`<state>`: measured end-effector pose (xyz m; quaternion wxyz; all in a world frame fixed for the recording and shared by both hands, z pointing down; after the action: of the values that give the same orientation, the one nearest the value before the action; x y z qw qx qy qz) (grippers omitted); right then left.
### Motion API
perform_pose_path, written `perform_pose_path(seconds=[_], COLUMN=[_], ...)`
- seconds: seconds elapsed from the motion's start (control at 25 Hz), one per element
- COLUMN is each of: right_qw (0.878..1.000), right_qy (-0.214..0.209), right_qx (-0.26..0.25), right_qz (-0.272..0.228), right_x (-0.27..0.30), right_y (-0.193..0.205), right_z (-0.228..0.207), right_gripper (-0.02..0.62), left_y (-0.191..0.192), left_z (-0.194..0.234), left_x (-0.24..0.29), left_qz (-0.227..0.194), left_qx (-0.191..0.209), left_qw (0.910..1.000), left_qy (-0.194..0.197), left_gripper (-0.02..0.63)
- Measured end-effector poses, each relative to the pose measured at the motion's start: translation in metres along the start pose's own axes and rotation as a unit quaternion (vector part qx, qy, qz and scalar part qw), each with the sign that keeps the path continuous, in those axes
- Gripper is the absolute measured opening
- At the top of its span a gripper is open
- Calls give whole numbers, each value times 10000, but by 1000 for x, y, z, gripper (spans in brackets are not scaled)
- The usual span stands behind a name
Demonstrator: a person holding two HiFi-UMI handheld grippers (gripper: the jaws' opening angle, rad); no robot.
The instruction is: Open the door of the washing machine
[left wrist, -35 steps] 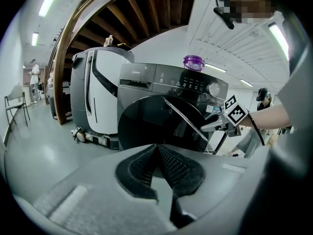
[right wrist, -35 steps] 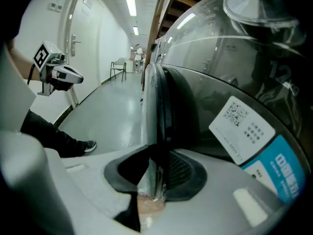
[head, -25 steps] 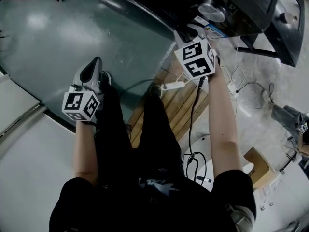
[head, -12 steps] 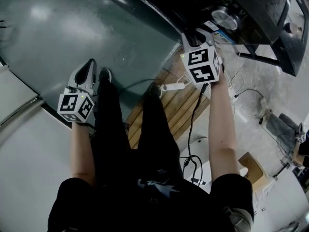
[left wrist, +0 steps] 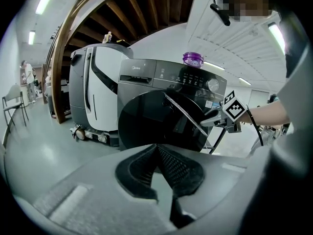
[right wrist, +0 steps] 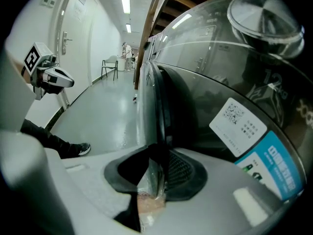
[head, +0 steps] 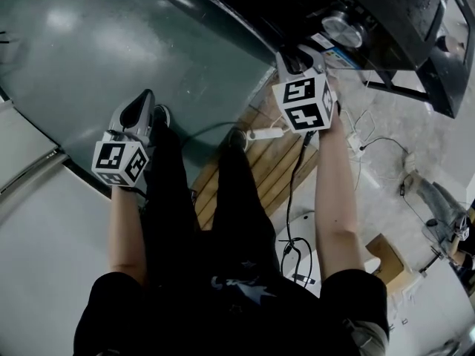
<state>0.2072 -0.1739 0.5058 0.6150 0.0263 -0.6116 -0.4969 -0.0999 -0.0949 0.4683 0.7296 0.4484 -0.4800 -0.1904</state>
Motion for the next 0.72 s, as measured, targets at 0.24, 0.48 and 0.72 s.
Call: perform_pose_path(seconds=[0.24, 0.48, 0.72], right_qw=[9999, 9996, 9802], right_qy=[-82, -251, -1571], right_qx=[61, 121, 709], right_qz=[-68, 54, -977], right_x=[1, -4, -46], right_y=[0, 0, -22], right_z=[-2, 9, 182], right_gripper=[101, 101, 121], left_y=[3, 4, 5], left_z=[-1, -11, -11], left_x=[-4, 2, -10], left_qz=[59, 120, 210], left_qx=[71, -9, 256], left_qw=[9999, 9999, 9987], left_qy=[-57, 70, 395], left_gripper=[10, 11, 11])
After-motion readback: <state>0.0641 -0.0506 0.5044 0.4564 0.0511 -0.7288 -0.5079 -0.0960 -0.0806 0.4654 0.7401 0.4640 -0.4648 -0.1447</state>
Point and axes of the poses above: the fingertips, and each gripper's own axes: x forward along the fingers, z to its left, y out of its underside, the point moved 3 cm from there along -x, backward along the fingers, and after that the axes turned 2 degrees about y, right-handed, at the moved point
